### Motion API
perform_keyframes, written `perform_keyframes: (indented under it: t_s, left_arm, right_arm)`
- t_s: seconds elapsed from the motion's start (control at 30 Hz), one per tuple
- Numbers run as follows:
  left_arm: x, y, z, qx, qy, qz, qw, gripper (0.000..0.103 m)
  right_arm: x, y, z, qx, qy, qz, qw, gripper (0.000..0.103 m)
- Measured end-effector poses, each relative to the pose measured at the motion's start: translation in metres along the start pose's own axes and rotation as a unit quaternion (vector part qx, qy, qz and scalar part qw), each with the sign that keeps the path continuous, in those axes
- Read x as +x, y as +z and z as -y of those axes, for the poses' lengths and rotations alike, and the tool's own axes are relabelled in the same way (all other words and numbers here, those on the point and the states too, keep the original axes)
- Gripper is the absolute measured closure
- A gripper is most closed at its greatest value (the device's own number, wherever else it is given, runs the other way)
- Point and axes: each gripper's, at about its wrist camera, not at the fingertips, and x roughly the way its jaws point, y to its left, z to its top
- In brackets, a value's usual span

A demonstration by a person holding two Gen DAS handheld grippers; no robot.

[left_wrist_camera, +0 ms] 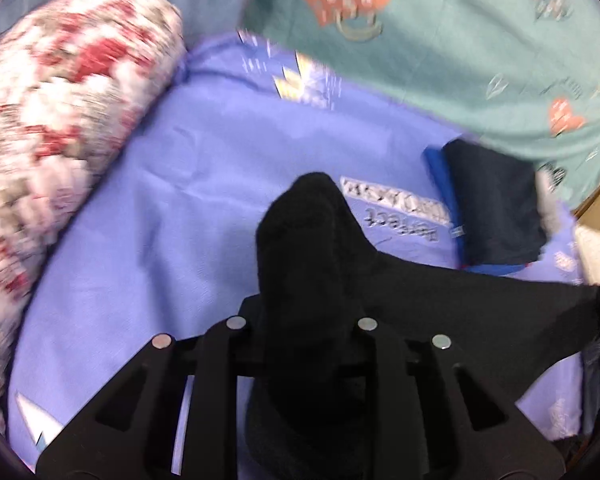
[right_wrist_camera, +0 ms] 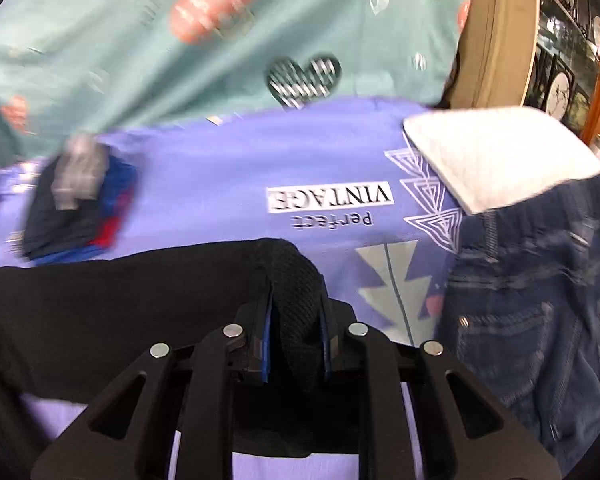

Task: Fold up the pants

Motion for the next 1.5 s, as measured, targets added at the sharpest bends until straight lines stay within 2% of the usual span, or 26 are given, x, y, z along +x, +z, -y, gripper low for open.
perform_keyframes:
  t_s: [0.07,0.1,0.13,0.17,0.23,0.27,0.3,0.33,0.37,0.43,0.53,0.6,0.67,0.77,0.83,0.93,1.0,1.07,1.2,1.27,1.37,1.43,1.5]
  left_arm:
    - [0.036,0.004,0.013,0.015,0.011,-0.031,0.9993,0.079]
    - [0.057,0.004,0.018,0.021,0.012,-0.068,0.9974,0.069]
    - [0.073,0.003,0.019,0.021,0.019,-0.098,0.9948,0.06]
    - [0.083,0.002,0.017,0.019,0.029,-0.118,0.9924,0.054]
    - [0.078,0.004,0.012,0.018,0.023,-0.115,0.993,0.041]
    - [0.067,0.006,0.005,0.011,0.007,-0.108,0.9941,0.036]
    - [0.058,0.009,-0.002,0.005,0.0,-0.101,0.9949,0.025]
    - [0.045,0.011,-0.011,-0.007,-0.005,-0.088,0.9961,0.021]
    - [0.027,0.014,-0.023,-0.024,-0.017,-0.071,0.9971,0.02]
    - [-0.006,0.012,-0.044,-0.048,-0.031,-0.045,0.9973,0.015]
    - [-0.049,-0.015,-0.064,-0.059,-0.029,-0.033,0.9973,0.014]
    - [-0.07,-0.053,-0.068,-0.05,-0.035,-0.039,0.9974,0.014]
    - [-0.08,-0.093,-0.067,-0.039,-0.04,-0.055,0.9969,0.015]
    - [-0.084,-0.151,-0.055,-0.018,-0.061,-0.088,0.994,0.021]
    - [-0.082,-0.178,-0.04,-0.003,-0.09,-0.113,0.9896,0.037]
    - [-0.084,-0.197,-0.001,0.031,-0.144,-0.13,0.9806,0.038]
    - [-0.083,-0.197,0.028,0.059,-0.17,-0.13,0.9752,0.036]
    - [-0.074,-0.184,0.047,0.067,-0.175,-0.13,0.9737,0.032]
    - [-0.03,-0.143,0.06,0.02,-0.197,-0.145,0.9694,0.035]
    - [-0.027,-0.117,0.076,0.018,-0.21,-0.124,0.9696,0.036]
    - [-0.041,-0.085,0.11,0.064,-0.223,-0.075,0.9698,0.035]
    - [-0.047,-0.071,0.124,0.082,-0.231,-0.062,0.9675,0.025]
    - [-0.048,-0.061,0.126,0.091,-0.214,-0.059,0.9709,0.023]
  right_arm:
    - [0.044,0.005,0.0,0.012,-0.028,-0.014,0.999,0.084]
    - [0.067,0.004,0.0,0.024,-0.041,-0.03,0.998,0.083]
    - [0.081,0.001,0.001,0.031,-0.046,-0.042,0.998,0.076]
    - [0.101,-0.004,0.0,0.029,-0.063,-0.066,0.995,0.061]
    - [0.112,-0.016,-0.007,-0.007,-0.125,-0.076,0.989,0.05]
    - [0.107,-0.02,-0.014,-0.036,-0.146,-0.063,0.987,0.042]
    - [0.098,-0.024,-0.02,-0.061,-0.162,-0.046,0.984,0.035]
    - [0.083,-0.028,-0.025,-0.086,-0.182,-0.022,0.979,0.024]
    - [0.067,-0.032,-0.026,-0.098,-0.188,-0.004,0.977,0.018]
    - [0.031,-0.04,-0.026,-0.104,-0.175,0.019,0.979,0.016]
    - [-0.022,-0.058,-0.031,-0.108,-0.123,0.038,0.986,0.013]
    - [-0.062,-0.082,-0.037,-0.12,-0.088,0.053,0.987,0.004]
    - [-0.099,-0.112,-0.042,-0.132,-0.059,0.067,0.987,0.002]
    - [-0.132,-0.154,-0.053,-0.135,-0.007,0.062,0.989,0.002]
    - [-0.145,-0.18,-0.062,-0.14,0.03,0.058,0.988,0.001]
    - [-0.153,-0.205,-0.079,-0.155,0.037,0.062,0.985,0.002]
    - [-0.157,-0.22,-0.088,-0.163,0.046,0.059,0.984,0.002]
    - [-0.162,-0.231,-0.09,-0.156,0.052,0.06,0.985,0.002]
    - [-0.167,-0.238,-0.079,-0.129,0.056,0.063,0.988,0.001]
    - [-0.169,-0.243,-0.073,-0.114,0.056,0.06,0.99,0.001]
    - [-0.168,-0.251,-0.067,-0.101,0.051,0.051,0.992,0.001]
    - [-0.168,-0.255,-0.067,-0.096,0.05,0.047,0.993,0.001]
    - [-0.169,-0.26,-0.07,-0.094,0.059,0.046,0.993,0.001]
